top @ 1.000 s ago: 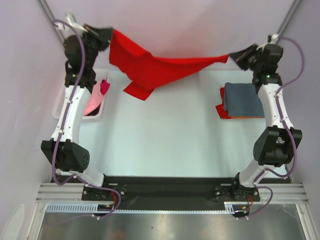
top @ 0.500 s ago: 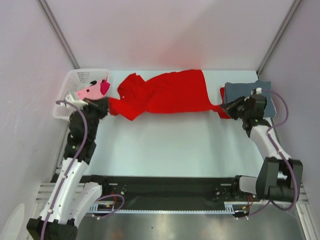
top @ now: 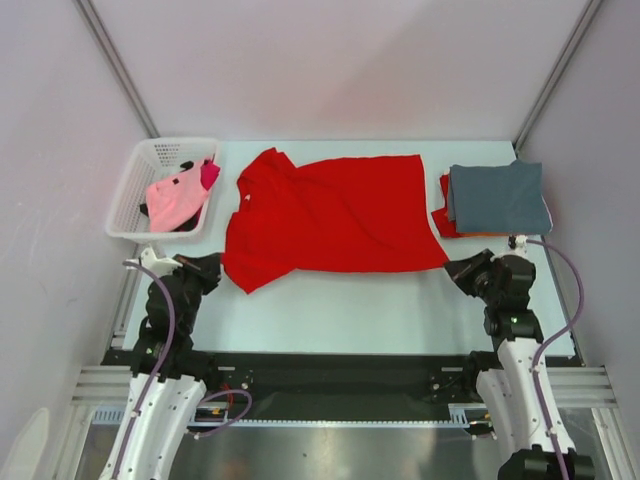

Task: Fold and stack the t-shirts
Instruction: Flatten the tshirt out, then fold the tshirt

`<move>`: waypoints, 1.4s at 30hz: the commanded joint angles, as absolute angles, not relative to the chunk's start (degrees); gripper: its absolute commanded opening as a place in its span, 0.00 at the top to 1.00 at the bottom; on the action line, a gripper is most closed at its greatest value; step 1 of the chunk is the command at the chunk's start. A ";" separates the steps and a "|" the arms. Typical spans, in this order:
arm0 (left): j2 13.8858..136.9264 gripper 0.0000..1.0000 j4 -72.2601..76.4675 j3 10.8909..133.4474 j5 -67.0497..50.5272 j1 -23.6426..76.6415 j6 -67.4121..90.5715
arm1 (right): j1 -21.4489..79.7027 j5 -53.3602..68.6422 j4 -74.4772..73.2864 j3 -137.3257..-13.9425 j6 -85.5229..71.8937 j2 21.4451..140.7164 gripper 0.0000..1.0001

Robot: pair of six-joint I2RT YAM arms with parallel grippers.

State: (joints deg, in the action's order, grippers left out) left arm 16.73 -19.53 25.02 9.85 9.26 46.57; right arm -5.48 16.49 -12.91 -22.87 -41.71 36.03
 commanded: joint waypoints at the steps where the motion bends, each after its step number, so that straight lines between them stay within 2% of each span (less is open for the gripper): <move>1: 16.96 1.00 -23.38 22.86 8.44 9.40 47.81 | -4.31 15.47 -17.23 -19.61 -40.96 32.79 1.00; 6: 19.68 1.00 -21.10 23.55 7.64 9.40 47.73 | -2.38 12.66 -16.00 -19.95 -40.87 35.32 1.00; 14: 33.46 1.00 -12.66 27.50 8.17 9.40 46.76 | 2.45 8.18 -8.09 -23.90 -40.96 49.36 1.00; 22: 47.10 1.00 -6.60 38.65 10.63 9.40 46.76 | 6.15 2.12 -4.92 -36.62 -39.64 63.79 1.00; 27: 53.34 1.00 -6.41 44.20 11.25 9.40 46.14 | 6.07 0.97 -6.68 -43.41 -38.85 72.67 1.00; 33: 58.88 1.00 -5.10 49.21 12.30 9.40 45.53 | 5.63 0.26 -6.85 -49.04 -37.62 78.04 1.00; 42: 73.90 1.00 -4.92 60.71 14.85 9.40 42.10 | 3.25 0.88 -7.82 -57.99 -36.74 87.53 1.00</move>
State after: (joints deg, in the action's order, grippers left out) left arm 70.59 -6.85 55.31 13.06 9.26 44.71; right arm 3.68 1.74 -8.27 -53.87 -38.26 85.12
